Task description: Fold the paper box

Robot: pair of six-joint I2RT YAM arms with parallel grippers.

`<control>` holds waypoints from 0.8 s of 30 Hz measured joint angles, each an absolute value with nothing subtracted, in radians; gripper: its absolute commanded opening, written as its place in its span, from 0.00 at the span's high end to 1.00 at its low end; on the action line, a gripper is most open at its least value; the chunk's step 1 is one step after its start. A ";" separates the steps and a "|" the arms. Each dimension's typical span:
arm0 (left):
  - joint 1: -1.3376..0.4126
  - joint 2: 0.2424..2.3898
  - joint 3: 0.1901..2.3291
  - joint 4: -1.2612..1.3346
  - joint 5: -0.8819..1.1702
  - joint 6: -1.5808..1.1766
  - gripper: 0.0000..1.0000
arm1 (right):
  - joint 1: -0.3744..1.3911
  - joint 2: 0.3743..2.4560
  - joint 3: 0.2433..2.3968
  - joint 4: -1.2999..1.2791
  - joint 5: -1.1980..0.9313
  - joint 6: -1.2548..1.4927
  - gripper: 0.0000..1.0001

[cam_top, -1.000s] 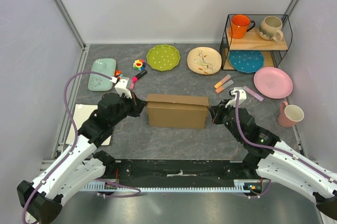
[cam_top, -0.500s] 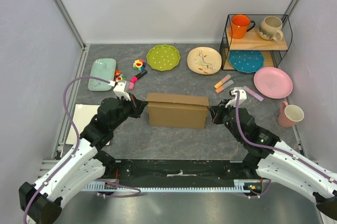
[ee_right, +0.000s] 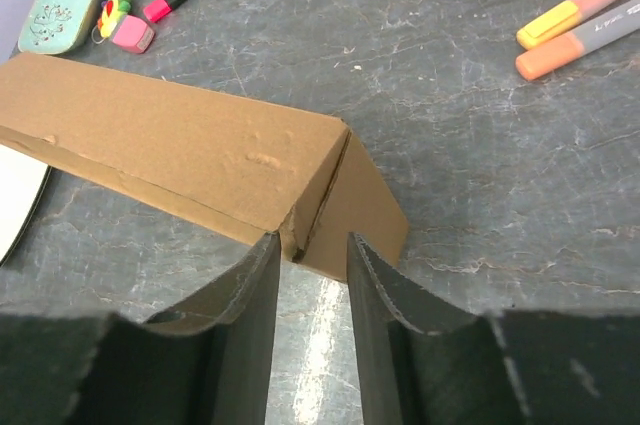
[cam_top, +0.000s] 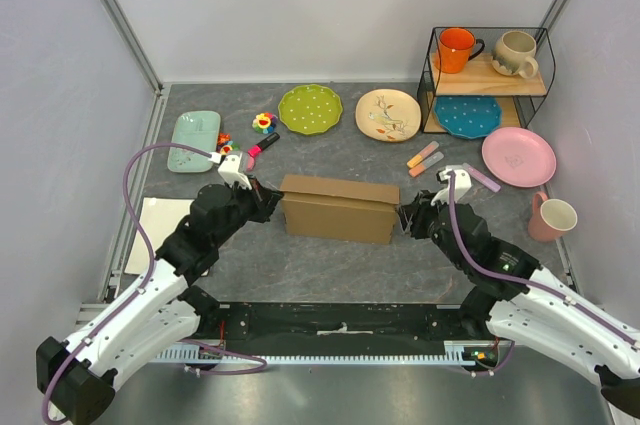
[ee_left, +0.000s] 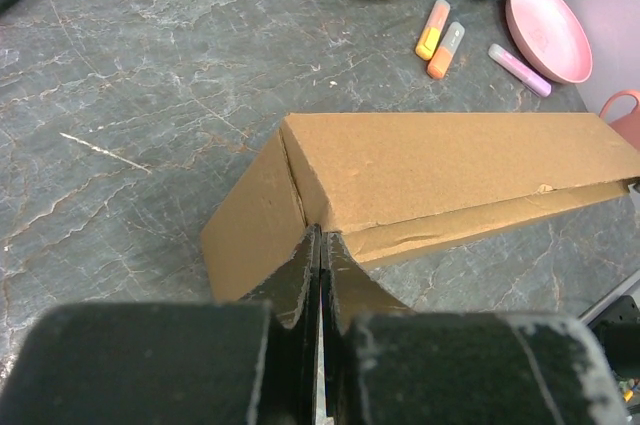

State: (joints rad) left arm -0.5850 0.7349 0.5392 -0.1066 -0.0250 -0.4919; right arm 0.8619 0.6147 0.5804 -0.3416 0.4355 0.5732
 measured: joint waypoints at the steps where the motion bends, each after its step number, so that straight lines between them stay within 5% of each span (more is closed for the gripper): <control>1: -0.585 0.735 0.539 -0.107 -0.025 -0.494 0.98 | 0.862 0.614 0.603 -0.371 0.434 0.565 0.58; 9: -0.585 0.742 0.543 -0.106 -0.023 -0.508 0.97 | 0.862 0.602 0.732 -0.394 0.436 0.526 0.60; 16: -0.586 0.754 0.551 -0.110 -0.020 -0.525 0.77 | 0.862 0.727 0.752 -0.297 0.421 0.509 0.73; 24: -0.591 0.730 0.583 -0.227 -0.016 -0.516 0.68 | 0.862 0.764 0.611 -0.184 0.417 0.537 0.78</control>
